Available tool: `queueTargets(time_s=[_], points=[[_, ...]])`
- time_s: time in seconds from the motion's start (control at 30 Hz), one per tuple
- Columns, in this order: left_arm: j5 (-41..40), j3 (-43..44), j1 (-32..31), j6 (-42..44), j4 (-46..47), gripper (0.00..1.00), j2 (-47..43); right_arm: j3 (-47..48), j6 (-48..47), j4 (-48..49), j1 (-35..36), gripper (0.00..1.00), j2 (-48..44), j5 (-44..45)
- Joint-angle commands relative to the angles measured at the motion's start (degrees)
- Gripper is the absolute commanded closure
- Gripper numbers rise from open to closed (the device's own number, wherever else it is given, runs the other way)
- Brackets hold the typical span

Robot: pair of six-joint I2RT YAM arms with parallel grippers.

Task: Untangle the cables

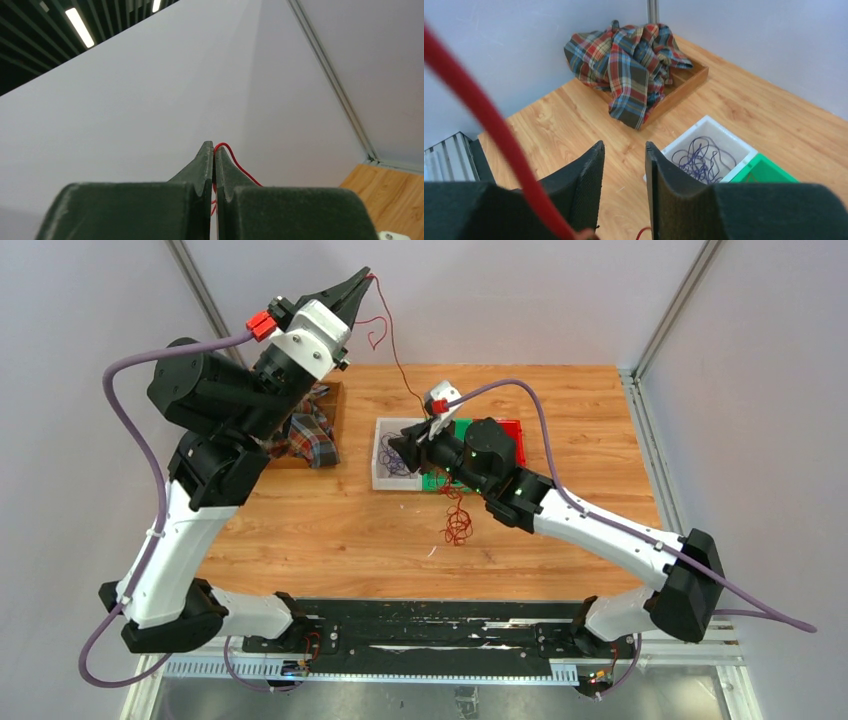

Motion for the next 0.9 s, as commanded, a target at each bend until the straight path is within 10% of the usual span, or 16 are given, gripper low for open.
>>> queueTargets(time_s=[0.0, 0.17, 0.87], points=[[2.5, 4.7, 0.2, -1.5, -0.3, 0.99, 1.3, -5.3, 2.3, 6.3, -0.6, 0.68, -0.6, -0.1], [2.2, 8.1, 0.2, -2.7, -0.2, 0.99, 3.7, -12.0, 8.6, 12.8, -0.5, 0.93, -0.7, -0.7], [-0.3, 25.9, 0.0, -2.3, 4.1, 1.00, 11.1, -29.1, 15.1, 30.6, 6.0, 0.72, 13.7, 8.2]])
